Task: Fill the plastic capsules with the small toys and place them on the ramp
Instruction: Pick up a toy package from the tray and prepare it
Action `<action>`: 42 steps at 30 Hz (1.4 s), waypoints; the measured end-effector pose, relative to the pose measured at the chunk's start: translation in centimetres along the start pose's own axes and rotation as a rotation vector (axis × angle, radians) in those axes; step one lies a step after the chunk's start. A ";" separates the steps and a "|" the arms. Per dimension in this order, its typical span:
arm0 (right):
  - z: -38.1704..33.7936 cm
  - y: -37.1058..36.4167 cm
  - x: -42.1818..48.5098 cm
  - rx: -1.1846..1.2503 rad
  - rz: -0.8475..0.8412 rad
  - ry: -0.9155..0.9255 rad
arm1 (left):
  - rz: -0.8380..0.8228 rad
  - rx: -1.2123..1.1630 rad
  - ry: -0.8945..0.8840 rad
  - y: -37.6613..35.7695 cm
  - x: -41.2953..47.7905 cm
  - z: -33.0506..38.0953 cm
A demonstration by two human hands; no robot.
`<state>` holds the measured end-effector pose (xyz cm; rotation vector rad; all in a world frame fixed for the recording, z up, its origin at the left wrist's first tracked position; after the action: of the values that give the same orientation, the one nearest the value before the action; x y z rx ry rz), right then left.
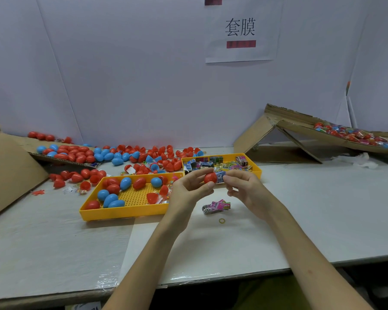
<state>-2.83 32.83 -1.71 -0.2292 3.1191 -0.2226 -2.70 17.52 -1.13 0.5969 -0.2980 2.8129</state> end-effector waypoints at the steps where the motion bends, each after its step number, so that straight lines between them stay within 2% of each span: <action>1: 0.0 0.1 0.0 0.012 0.003 -0.002 | -0.002 0.013 -0.004 0.0 0.0 0.0; 15: 0.2 -0.2 0.2 -0.100 -0.022 -0.002 | 0.004 0.155 -0.072 0.2 0.2 0.3; 23: -0.2 0.3 0.1 -0.163 0.070 0.060 | 0.000 0.226 -0.092 0.1 0.1 0.3; 31: -0.2 0.5 0.2 -0.169 0.090 0.079 | -0.003 0.337 -0.169 0.1 0.0 0.7; 42: -0.9 0.0 -0.2 -0.119 0.097 0.159 | 0.149 0.340 -0.235 1.2 0.0 1.5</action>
<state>-2.62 33.03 -0.85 -0.0632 3.2939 -0.0569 -2.50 16.04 0.10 1.0221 0.1047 2.9605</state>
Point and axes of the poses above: each hand's wrist, its own x-axis towards the middle knuckle, its own y-axis out of the back of the hand, z = x × y, the point moved 8 cm from there along x, towards the middle knuckle, and after that the axes turned 10 degrees about -y, right-handed, at the moved point
